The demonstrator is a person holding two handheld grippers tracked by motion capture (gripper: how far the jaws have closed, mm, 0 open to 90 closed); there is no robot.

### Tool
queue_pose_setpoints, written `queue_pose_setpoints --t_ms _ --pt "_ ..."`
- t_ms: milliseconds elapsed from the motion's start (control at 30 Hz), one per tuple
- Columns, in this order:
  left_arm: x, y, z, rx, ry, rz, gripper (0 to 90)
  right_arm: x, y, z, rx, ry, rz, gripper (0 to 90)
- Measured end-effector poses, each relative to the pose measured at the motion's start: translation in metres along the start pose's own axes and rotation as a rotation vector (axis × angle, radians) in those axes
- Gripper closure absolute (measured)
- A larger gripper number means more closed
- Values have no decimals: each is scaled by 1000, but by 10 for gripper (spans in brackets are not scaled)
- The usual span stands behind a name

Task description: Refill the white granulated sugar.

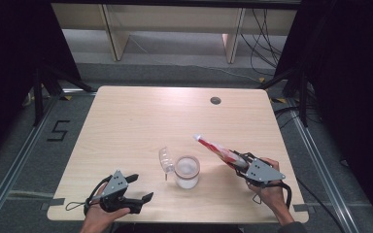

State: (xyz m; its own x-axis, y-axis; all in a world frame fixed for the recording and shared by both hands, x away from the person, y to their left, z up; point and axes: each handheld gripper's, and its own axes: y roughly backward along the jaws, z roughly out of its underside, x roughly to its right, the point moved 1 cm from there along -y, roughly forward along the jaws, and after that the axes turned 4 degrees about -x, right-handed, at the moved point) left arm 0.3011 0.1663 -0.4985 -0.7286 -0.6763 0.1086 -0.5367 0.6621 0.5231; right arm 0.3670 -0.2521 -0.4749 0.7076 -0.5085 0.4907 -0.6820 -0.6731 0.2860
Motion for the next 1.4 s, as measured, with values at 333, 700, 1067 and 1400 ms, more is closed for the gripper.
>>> queue_pose_setpoints --t_ms 333,700,1067,1400 --pt "1 0 0 -1 -2 1 162 6 -9 14 34 -152 -14 734" --pt "1 0 0 -7 -3 -2 162 8 -14 27 31 -249 -17 735" --pt "1 0 0 -2 -2 0 162 16 -12 39 58 -339 3 735" --pt "1 1 0 1 -2 0 162 17 -4 38 1 -344 1 731"
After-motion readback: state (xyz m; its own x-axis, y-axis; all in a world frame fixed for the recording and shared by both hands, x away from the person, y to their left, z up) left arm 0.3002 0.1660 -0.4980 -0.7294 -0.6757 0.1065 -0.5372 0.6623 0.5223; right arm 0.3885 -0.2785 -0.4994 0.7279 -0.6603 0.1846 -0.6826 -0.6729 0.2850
